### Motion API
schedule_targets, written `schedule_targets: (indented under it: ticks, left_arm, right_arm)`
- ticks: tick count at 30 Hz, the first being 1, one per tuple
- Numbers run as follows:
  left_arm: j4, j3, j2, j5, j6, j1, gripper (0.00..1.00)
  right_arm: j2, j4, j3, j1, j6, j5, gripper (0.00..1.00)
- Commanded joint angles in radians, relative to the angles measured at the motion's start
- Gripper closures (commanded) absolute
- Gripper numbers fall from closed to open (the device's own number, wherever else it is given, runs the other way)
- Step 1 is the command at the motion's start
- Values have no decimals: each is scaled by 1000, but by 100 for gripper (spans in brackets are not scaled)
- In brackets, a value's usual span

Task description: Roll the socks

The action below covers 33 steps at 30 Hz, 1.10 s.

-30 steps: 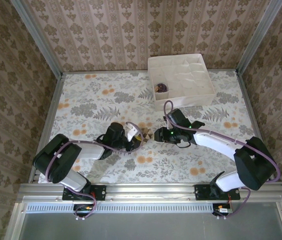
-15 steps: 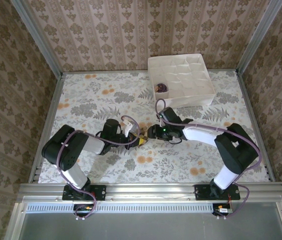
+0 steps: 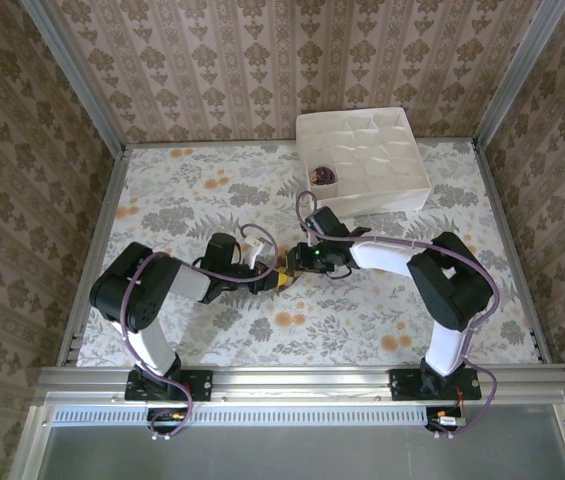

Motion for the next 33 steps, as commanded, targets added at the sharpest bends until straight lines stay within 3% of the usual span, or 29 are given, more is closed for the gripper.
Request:
schedule_targets:
  ticks: [1,7,16,21,27,33]
  left_arm:
    - [-177,12,22,-55,19,-5,90]
    - [-349,39,-92,-126,92,0,66]
    - [-654,122,-365,-302,271,-11,51]
    - [-705,123,-489,-485,410,-90,36]
    - [-728,195,-396,-588,502,-187,33]
    - [-646,236,-239,-502,456,-176,35]
  right_arm:
    - [63,-84,38,10,-23,15,71]
    - [92,-131,22,10,-14,71,79]
    - [96,-122,7,12,-11,73,80]
    - [91,-125,15,15,-11,63,81]
    - [87,-130,26,14,-5,51,80]
    - [78,-129,30,13,4,37,80]
